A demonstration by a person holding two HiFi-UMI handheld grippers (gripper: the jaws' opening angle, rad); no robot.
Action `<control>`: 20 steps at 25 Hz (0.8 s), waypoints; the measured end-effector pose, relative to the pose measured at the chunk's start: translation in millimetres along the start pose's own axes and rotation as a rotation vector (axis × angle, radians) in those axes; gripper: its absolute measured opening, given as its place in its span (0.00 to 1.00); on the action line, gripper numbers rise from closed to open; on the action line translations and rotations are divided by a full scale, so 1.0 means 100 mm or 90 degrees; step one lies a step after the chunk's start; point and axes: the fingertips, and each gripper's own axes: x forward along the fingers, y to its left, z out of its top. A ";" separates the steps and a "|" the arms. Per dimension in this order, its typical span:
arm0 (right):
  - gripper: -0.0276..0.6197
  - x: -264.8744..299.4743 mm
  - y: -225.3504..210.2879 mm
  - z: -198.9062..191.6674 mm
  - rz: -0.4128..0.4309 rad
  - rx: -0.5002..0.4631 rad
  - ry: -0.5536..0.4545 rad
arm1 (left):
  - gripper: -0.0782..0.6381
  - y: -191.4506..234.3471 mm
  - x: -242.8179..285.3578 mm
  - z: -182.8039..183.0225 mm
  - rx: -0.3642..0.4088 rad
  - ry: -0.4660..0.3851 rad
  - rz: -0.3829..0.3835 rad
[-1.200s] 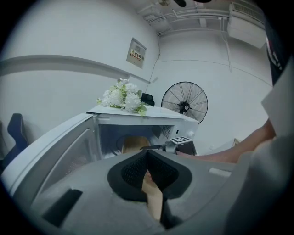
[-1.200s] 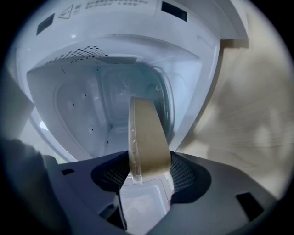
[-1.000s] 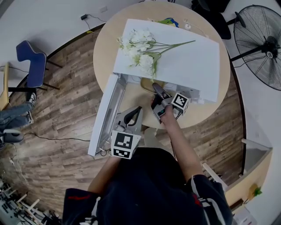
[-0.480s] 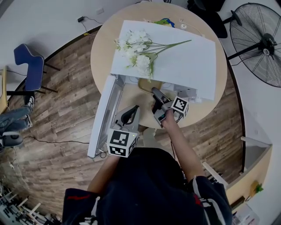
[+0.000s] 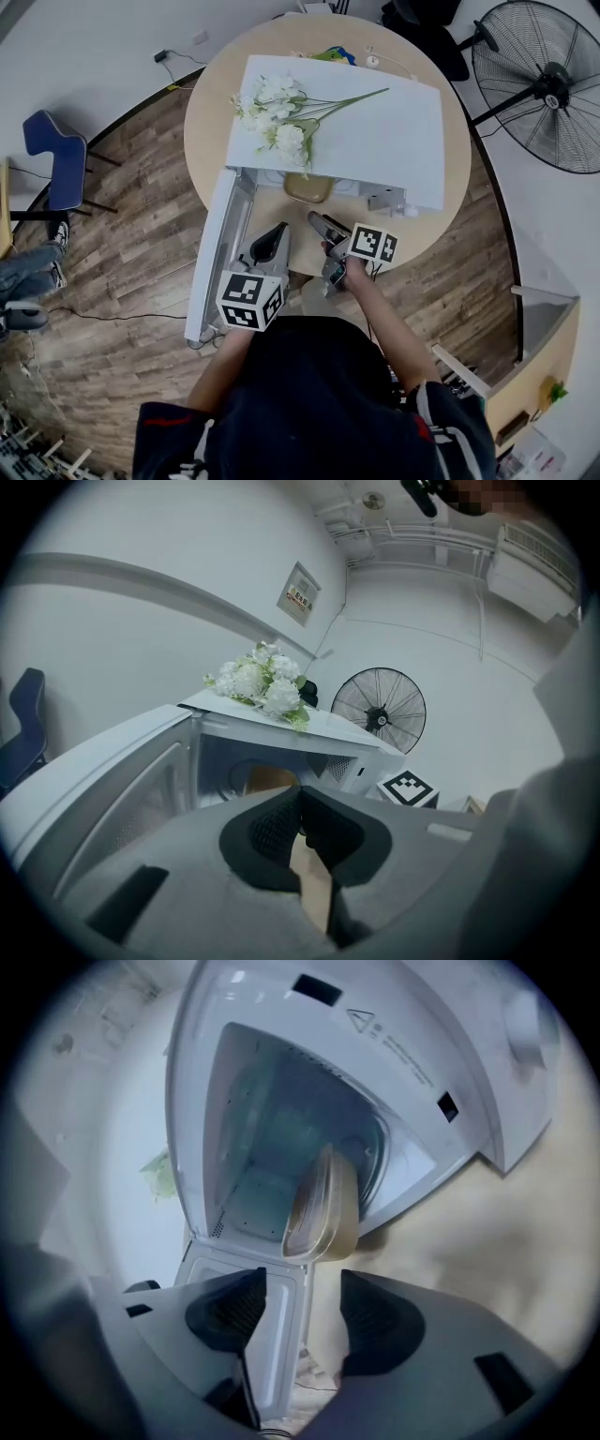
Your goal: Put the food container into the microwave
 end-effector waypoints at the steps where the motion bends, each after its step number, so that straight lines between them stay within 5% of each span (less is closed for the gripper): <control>1: 0.39 -0.01 0.01 0.00 -0.017 -0.036 0.004 | 0.13 0.00 0.00 0.00 0.001 0.001 0.000; 9: 0.08 0.07 0.09 0.00 -0.128 -0.283 0.038 | 0.13 0.06 -0.05 -0.06 -0.001 0.007 0.015; 13: 0.06 0.17 0.09 -0.05 -0.151 -0.333 0.060 | 0.13 0.12 -0.08 -0.10 0.001 0.013 0.029; 20: 0.06 0.31 0.03 -0.02 -0.163 -0.332 0.063 | 0.13 0.18 -0.14 -0.20 0.009 0.025 0.047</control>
